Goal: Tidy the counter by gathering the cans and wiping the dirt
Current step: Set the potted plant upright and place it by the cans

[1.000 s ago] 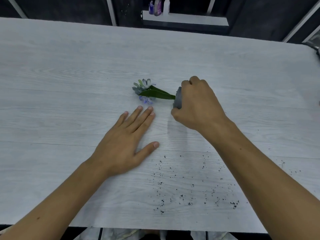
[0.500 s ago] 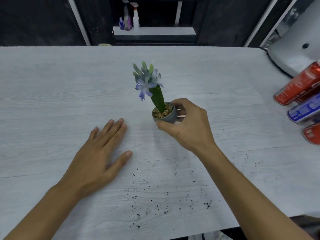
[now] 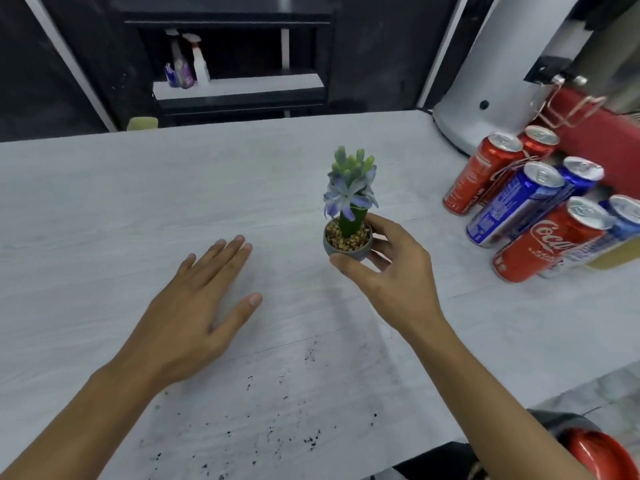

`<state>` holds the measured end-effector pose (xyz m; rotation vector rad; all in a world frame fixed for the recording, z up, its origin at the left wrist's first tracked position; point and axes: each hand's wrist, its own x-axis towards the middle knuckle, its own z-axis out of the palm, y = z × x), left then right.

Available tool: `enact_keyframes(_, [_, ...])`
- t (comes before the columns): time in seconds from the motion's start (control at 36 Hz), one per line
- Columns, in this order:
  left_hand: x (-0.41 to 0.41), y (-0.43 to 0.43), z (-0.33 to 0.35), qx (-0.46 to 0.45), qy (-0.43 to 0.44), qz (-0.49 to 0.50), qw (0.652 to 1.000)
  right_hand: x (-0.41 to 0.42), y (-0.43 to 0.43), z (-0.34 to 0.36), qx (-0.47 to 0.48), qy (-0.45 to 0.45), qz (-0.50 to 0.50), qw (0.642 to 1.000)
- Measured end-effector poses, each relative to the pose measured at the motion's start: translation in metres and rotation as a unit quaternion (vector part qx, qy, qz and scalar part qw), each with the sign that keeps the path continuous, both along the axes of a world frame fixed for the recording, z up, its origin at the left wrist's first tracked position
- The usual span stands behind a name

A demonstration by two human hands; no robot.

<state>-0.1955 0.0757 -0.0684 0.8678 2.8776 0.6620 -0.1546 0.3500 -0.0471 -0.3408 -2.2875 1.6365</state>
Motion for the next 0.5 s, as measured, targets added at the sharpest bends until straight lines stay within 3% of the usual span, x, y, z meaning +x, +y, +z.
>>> enact_keyframes(0.5, [-0.057,0.153,-0.004,-0.014,0.005,-0.08,0.997,-0.036,0.116,-0.004,-0.013,0.005,-0.062,0.998])
